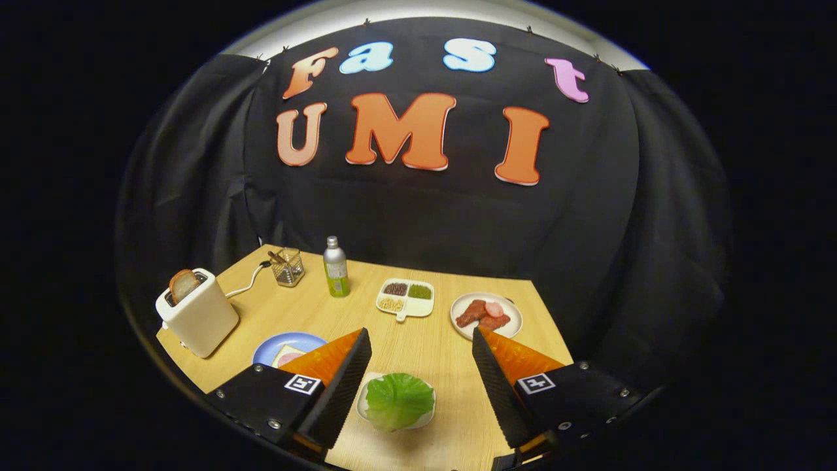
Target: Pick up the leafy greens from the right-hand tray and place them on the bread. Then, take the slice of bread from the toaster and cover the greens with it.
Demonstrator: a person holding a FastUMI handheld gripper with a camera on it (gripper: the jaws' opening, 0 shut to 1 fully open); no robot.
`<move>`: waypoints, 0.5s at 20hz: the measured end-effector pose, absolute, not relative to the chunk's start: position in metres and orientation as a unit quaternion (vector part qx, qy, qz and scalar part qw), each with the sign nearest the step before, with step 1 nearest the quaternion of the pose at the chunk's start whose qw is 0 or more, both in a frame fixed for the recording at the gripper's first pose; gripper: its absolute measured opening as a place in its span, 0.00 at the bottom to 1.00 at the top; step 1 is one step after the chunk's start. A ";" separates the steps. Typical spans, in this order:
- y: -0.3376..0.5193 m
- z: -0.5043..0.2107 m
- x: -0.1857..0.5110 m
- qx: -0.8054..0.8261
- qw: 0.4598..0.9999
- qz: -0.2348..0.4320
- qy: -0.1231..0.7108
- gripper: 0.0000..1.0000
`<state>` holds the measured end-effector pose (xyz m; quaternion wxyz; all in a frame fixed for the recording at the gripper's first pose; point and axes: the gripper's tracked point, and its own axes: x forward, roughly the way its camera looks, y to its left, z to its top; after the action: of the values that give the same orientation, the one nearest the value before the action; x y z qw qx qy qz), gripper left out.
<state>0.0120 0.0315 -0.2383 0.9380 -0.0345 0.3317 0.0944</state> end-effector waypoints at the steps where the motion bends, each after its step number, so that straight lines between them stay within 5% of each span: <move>1: 0.036 -0.249 0.010 -0.035 0.931 0.097 0.350 0.94; 10: 0.059 -0.344 -0.021 -0.028 0.847 0.118 0.518 0.91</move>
<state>-0.0210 0.0592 -0.3436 0.8467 -0.0275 0.5181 0.1181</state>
